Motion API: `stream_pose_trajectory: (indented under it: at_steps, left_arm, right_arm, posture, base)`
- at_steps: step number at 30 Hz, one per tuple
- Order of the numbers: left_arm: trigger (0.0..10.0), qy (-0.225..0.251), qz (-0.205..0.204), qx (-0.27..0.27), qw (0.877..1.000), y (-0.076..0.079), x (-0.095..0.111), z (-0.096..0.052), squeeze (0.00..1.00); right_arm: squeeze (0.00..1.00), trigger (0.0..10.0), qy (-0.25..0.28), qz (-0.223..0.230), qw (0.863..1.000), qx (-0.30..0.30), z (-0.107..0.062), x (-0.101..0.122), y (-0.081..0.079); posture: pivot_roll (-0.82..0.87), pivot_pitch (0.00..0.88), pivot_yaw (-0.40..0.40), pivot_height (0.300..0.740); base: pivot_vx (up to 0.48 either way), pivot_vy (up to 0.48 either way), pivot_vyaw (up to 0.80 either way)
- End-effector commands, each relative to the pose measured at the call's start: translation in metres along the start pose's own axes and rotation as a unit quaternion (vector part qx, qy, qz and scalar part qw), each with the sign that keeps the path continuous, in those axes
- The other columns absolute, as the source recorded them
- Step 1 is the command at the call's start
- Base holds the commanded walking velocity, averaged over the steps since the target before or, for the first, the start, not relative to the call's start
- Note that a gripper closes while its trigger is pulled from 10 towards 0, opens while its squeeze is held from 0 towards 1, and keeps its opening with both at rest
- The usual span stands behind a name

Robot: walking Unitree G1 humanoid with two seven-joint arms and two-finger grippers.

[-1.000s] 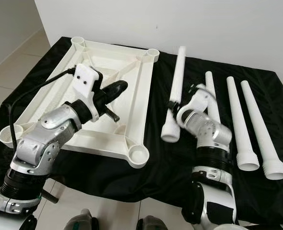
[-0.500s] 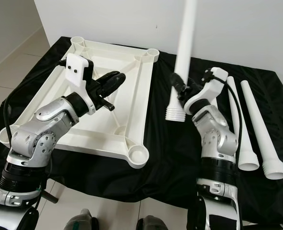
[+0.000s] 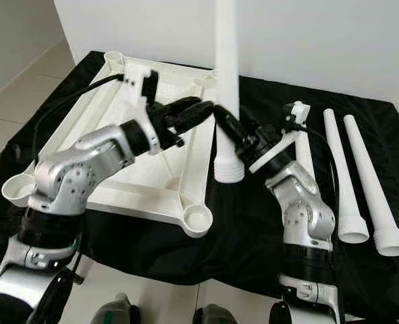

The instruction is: Building children table

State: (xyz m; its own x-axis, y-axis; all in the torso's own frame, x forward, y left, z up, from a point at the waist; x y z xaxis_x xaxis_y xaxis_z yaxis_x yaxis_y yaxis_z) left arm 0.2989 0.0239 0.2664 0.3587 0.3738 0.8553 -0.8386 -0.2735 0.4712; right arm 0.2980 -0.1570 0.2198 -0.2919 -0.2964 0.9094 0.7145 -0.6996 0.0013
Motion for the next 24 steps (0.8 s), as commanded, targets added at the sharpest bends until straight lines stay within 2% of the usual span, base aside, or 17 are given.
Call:
stream_pose_trajectory:
  at_steps: [1, 5, 11, 24]
  left_arm:
    - [10.0, -0.024, -0.018, -0.101, 0.994, 0.013, -0.001, 0.001, 0.0]
    - [10.0, -0.023, -0.039, -0.13, 0.99, 0.016, 0.012, 0.006, 0.0]
    - [10.0, -0.019, -0.045, -0.156, 0.986, 0.02, 0.029, 0.006, 0.0]
    - [10.0, -0.015, -0.071, -0.176, 0.982, 0.026, 0.046, 0.009, 0.0]
  right_arm:
    - [0.0, 10.0, 0.01, -0.009, 1.0, 0.02, -0.001, 0.005, -0.004]
    - [0.0, 10.0, -0.006, -0.014, 0.999, 0.048, -0.007, 0.0, -0.009]
    - [0.0, 10.0, -0.029, -0.021, 0.997, 0.066, -0.014, -0.006, -0.013]
    - [0.0, 10.0, -0.075, -0.021, 0.989, 0.129, -0.027, -0.019, -0.028]
  posture:
    - [0.0, 0.0, -0.035, 0.74]
    - [-0.01, 0.0, -0.034, 0.74]
    - [-0.02, 0.0, -0.026, 0.74]
    - [-0.02, 0.0, -0.029, 0.74]
  base:
    - [0.0, 0.0, 0.0]
    - [0.0, 0.0, 0.0]
    - [0.0, 0.0, 0.0]
    - [0.0, 0.0, 0.0]
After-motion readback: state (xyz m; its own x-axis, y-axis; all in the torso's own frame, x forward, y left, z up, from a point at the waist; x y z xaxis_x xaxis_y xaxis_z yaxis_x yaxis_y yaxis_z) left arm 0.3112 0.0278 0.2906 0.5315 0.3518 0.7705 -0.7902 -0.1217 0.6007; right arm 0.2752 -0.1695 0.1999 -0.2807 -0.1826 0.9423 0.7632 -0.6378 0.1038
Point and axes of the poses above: a point about 5 cm out from each wrist's last joint towards the gripper, its own z axis pointing out of the wrist towards the gripper, its own x axis along the axis of the wrist's last joint, y = z × x, the point moved 1 cm from there along z, pointing out of the wrist towards the gripper, and after that the axes turned 12 degrees about -z, right-handed, at the moved point
